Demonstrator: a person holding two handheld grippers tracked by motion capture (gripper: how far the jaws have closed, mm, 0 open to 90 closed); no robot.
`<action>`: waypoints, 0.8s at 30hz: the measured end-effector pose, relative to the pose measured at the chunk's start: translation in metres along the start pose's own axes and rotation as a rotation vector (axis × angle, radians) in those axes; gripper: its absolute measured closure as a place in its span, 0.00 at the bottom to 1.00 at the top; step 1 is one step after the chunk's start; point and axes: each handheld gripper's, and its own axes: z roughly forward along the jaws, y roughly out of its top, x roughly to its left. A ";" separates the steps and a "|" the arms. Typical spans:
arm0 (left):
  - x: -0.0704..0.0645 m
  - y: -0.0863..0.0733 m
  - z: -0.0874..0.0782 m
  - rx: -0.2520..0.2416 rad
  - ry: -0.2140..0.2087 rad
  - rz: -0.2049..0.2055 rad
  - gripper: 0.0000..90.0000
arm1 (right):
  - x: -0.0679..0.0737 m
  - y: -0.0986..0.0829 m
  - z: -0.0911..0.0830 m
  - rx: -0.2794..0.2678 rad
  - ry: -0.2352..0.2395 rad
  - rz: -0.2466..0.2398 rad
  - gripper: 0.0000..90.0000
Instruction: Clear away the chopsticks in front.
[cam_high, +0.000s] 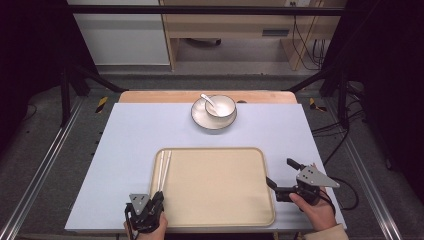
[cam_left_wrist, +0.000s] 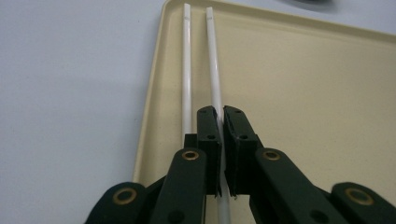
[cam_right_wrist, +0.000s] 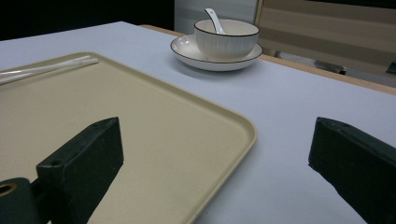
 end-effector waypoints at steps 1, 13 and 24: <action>0.000 0.000 0.000 0.001 0.000 -0.002 0.95 | 0.000 0.000 0.000 0.000 0.000 0.000 0.04; -0.001 0.003 -0.001 -0.026 -0.002 -0.003 0.87 | 0.000 0.000 0.000 0.001 0.000 0.001 0.04; -0.004 0.029 0.005 -0.033 -0.064 0.086 0.76 | 0.000 0.000 0.000 0.002 -0.003 -0.002 0.04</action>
